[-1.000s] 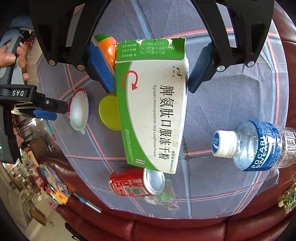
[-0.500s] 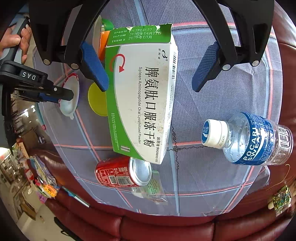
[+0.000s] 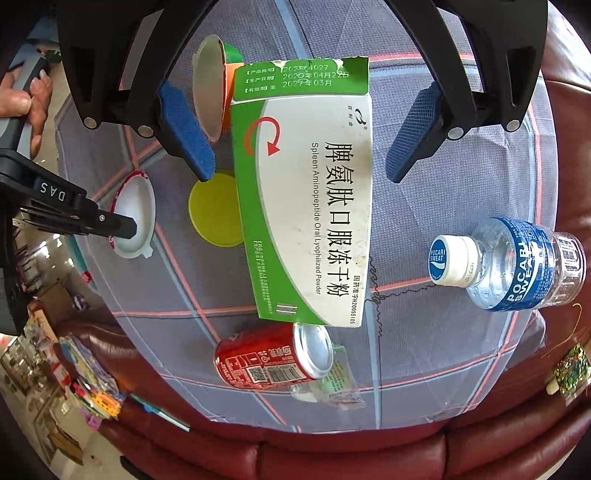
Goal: Collect trash
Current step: 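Grasp the green-white medicine box with the left tool while the right tool grasps the white lid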
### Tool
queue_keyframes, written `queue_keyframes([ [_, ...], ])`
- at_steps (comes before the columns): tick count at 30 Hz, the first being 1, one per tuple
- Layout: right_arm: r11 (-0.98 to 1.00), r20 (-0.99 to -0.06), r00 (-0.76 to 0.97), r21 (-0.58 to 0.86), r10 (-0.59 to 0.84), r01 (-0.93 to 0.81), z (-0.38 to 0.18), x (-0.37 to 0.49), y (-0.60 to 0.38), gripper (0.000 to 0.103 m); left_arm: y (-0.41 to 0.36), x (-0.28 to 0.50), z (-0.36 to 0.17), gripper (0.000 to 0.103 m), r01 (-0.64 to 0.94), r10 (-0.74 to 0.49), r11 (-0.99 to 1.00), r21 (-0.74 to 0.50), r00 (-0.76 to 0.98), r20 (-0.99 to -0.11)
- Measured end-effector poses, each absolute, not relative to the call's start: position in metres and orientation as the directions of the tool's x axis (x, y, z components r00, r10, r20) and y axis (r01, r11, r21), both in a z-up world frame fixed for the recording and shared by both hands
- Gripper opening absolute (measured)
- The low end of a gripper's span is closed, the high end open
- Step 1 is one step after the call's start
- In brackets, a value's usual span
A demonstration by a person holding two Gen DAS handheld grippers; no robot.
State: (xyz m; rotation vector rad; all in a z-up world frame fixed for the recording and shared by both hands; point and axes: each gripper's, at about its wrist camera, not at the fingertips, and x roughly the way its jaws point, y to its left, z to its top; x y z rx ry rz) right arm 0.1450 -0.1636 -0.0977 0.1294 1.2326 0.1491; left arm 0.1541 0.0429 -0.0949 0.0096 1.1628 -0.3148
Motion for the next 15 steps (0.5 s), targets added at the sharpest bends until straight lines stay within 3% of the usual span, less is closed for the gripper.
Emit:
queue_keyframes([
  [15, 0.984, -0.927, 0.331, 0.176, 0.177, -0.034, -0.097, 0.142, -0.174, 0.005, 0.051, 0.169, -0.109, 0.094, 0.174, -0.188, 0.975, -0.135, 0.337, -0.923],
])
